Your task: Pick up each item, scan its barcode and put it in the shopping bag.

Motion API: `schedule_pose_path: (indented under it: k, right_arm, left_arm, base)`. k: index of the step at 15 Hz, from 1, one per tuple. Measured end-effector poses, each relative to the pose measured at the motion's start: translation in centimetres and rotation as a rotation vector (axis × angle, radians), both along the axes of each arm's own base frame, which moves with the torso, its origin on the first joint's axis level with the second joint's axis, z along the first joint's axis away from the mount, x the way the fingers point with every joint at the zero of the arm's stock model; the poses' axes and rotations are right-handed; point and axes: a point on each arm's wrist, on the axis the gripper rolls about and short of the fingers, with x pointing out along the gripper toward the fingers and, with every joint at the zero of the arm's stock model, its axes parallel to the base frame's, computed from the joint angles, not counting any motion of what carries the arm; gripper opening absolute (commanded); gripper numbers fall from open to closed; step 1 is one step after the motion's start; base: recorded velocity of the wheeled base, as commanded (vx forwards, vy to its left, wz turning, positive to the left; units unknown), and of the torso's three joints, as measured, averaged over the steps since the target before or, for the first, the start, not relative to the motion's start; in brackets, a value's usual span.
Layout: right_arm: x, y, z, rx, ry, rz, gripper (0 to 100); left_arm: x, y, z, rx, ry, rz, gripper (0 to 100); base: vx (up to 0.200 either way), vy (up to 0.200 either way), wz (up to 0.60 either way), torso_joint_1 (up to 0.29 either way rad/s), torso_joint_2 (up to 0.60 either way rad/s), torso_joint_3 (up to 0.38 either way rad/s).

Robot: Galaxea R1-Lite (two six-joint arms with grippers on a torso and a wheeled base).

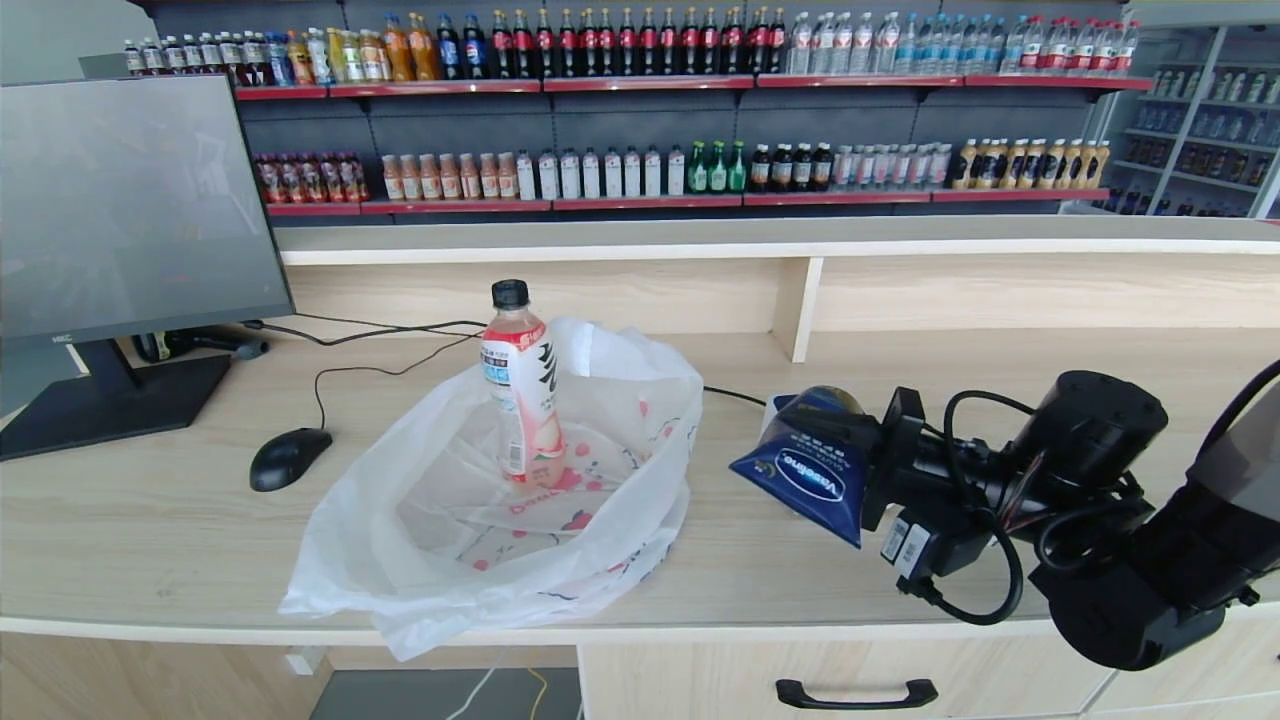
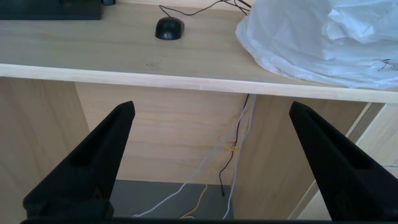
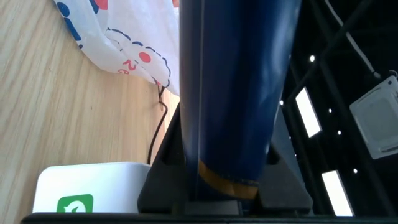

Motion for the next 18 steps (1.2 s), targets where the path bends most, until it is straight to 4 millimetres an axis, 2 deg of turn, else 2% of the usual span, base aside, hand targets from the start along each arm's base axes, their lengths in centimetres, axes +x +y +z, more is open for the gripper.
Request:
schedule_pose_path:
  k: [10,14,18]
  right_arm:
    - [-0.3,0.0,0.5,0.005,-0.009,0.004,0]
    - [-0.9,0.0,1.8,0.035,-0.008,0.015,0]
    - [-2.2,0.6,4.0,0.085,-0.004,0.057,0]
  left_arm:
    - [0.0,0.0,0.0,0.0,0.0,0.0,100]
    - [0.0,0.0,0.0,0.0,0.0,0.0,100]
    - [0.0,0.0,0.0,0.0,0.0,0.0,100]
  base:
    - [0.0,0.0,0.0,0.0,0.0,0.0]
    - [0.0,0.0,0.0,0.0,0.0,0.0]
    - [0.0,0.0,0.0,0.0,0.0,0.0]
